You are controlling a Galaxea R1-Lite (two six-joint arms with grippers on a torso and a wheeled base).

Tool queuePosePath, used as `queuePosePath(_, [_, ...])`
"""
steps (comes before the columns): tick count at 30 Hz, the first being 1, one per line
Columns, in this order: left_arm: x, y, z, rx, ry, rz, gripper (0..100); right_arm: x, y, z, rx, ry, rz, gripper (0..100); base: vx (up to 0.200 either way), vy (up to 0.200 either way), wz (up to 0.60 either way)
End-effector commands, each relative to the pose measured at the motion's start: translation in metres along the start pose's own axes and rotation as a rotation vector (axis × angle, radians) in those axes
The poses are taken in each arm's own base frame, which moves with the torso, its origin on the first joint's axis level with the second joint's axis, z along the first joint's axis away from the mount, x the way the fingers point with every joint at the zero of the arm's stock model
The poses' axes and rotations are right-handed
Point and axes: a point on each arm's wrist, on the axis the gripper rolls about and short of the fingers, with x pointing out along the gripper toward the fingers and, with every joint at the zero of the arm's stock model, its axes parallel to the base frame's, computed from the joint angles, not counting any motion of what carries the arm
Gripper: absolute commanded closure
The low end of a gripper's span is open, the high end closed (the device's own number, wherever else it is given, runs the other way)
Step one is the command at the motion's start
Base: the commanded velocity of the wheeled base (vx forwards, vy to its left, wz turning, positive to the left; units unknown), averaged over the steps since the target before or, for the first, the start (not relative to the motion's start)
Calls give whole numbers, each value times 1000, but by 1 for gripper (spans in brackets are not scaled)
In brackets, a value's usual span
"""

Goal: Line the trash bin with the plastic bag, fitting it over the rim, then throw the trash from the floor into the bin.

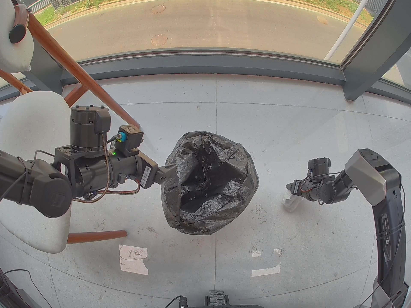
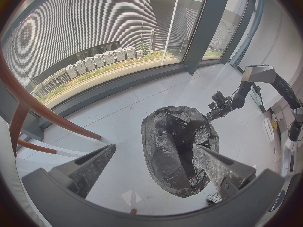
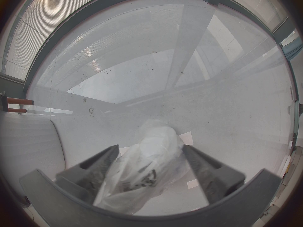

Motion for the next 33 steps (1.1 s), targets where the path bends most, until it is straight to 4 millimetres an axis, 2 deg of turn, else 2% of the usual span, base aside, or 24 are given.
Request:
queuePosePath(1, [0, -1, -3, 0, 6, -4, 0, 3, -1, -5, -1, 12, -2, 100, 0, 0, 0])
queuePosePath(5, [0, 0, -2, 0, 4, -2, 0, -5, 10, 2, -15, -6, 16, 100, 0, 0, 0])
queuePosePath(12, [-2, 0, -1, 2, -7, 0, 0, -46, 19, 33, -19, -34, 29, 100, 0, 0, 0])
queuePosePath(13, [-2, 0, -1, 3, -14, 2, 0, -63, 20, 39, -19, -26, 28, 100, 0, 0, 0])
queuePosePath(15, [-2, 0, -1, 3, -13, 0, 0, -81, 21, 45, -19, -28, 36, 100, 0, 0, 0])
queuePosePath(16, [-2, 0, -1, 3, -13, 0, 0, -81, 21, 45, -19, -28, 36, 100, 0, 0, 0])
queuePosePath(17, [-2, 0, -1, 5, -13, 0, 0, -102, 22, 52, -20, -41, 41, 100, 0, 0, 0])
queuePosePath(19, [-3, 0, -1, 8, -14, 1, 0, -122, 23, 58, -19, -60, 51, 100, 0, 0, 0])
queuePosePath(21, [-4, -1, -1, 8, -16, 0, 0, -129, 24, 61, -19, -68, 57, 100, 0, 0, 0])
queuePosePath(22, [-8, -1, -1, 10, -18, 0, 0, -149, 26, 65, -23, -86, 70, 100, 0, 0, 0])
queuePosePath(26, [-18, -3, -5, 13, -10, -4, 0, -189, 30, 74, -78, -115, 88, 100, 0, 0, 0])
queuePosePath(31, [-24, -4, -10, 17, -2, -16, 0, -225, 37, 82, -100, -124, 99, 100, 0, 0, 0])
queuePosePath(33, [-25, -4, -11, 16, 0, -14, 0, -241, 46, 84, -115, -129, 122, 100, 0, 0, 0])
